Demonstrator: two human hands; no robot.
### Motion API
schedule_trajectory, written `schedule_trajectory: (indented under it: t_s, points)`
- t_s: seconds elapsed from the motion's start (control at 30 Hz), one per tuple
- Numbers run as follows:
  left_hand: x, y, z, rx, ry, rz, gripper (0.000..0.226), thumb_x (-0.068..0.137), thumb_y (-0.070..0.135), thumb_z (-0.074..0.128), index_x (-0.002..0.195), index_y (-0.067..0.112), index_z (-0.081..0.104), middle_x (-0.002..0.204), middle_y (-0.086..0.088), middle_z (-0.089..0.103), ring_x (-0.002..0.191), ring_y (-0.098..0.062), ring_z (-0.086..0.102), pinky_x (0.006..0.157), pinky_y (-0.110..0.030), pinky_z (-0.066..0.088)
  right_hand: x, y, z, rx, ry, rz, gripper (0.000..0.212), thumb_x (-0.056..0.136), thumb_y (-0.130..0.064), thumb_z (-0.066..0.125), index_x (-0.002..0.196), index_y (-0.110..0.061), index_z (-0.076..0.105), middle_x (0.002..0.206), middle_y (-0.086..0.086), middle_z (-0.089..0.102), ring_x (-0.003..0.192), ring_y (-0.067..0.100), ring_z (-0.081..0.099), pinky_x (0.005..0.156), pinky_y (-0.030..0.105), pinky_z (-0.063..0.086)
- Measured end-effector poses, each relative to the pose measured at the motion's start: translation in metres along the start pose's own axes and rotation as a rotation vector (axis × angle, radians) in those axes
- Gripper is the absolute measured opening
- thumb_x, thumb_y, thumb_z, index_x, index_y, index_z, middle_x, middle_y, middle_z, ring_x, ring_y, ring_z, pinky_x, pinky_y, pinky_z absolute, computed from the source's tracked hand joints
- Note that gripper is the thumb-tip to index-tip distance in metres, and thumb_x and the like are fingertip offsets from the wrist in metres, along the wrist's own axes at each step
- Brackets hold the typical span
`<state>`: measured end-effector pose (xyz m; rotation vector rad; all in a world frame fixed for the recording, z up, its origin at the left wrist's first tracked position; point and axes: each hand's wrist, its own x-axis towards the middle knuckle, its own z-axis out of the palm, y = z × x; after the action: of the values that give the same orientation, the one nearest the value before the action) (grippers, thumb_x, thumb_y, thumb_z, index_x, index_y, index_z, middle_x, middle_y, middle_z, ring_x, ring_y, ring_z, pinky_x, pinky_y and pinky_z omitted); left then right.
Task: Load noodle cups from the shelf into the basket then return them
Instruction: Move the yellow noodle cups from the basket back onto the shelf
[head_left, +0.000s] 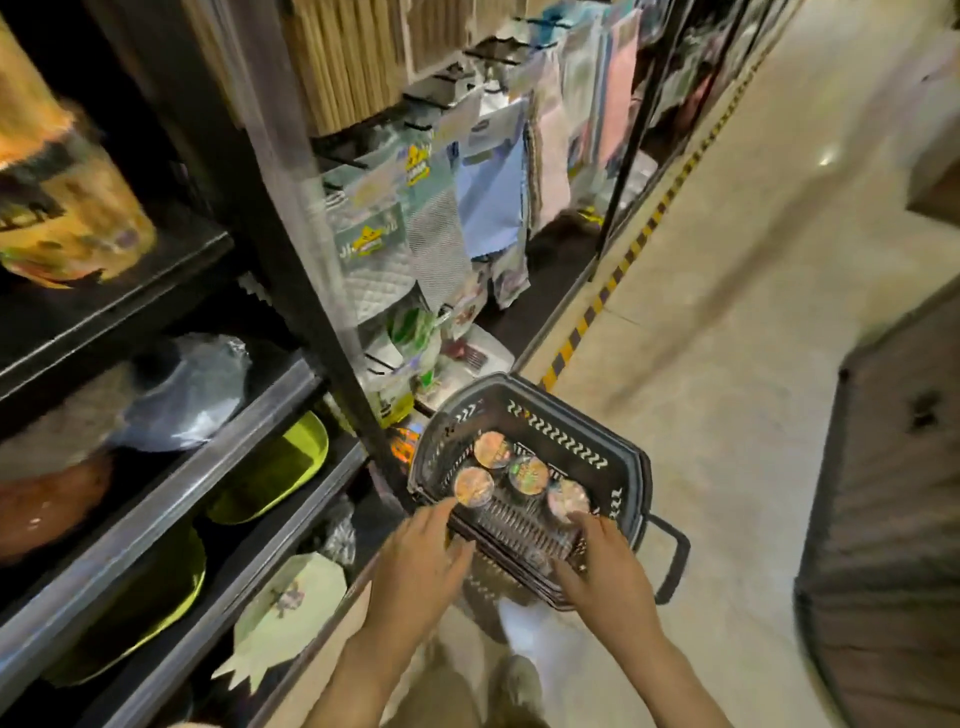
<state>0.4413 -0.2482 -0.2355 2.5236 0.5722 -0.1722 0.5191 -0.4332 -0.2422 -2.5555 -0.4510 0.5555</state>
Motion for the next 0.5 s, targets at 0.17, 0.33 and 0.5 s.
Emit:
schedule_trajectory:
  t_s: [0.17,0.33,0.5]
  points:
    - [0.058,-0.001,0.017,0.035,-0.152,-0.003,0.052,0.094,0.042,0.045,0.14,0.025,0.03,0.135,0.006,0.043,0.126,-0.014,0.04,0.099,-0.027,0.035,0.049,0.022,0.001,0.023,-0.022,0.123,0.049,0.089,-0.035,0.059,0.133,-0.019,0.044,0.128,0.002,0.048,0.119,0.021,0.049,0.091,0.027,0.04]
    - [0.136,-0.013,0.041,0.082,-0.294,0.014,0.05,0.089,0.043,0.046,0.133,0.02,0.044,0.125,-0.001,0.055,0.115,-0.021,0.054,0.092,-0.031,0.046,0.105,0.041,0.016,0.062,-0.045,0.298,0.05,0.092,-0.04,0.052,0.136,-0.023,0.038,0.13,0.0,0.046,0.12,0.019,0.047,0.092,0.027,0.04]
    - [0.231,-0.015,0.087,0.138,-0.444,0.06,0.052,0.09,0.038,0.05,0.135,0.011,0.045,0.128,-0.008,0.055,0.116,-0.027,0.054,0.092,-0.032,0.044,0.169,0.068,0.042,0.112,-0.058,0.469,0.054,0.091,-0.035,0.056,0.138,-0.019,0.038,0.131,0.004,0.044,0.12,0.021,0.047,0.096,0.028,0.04]
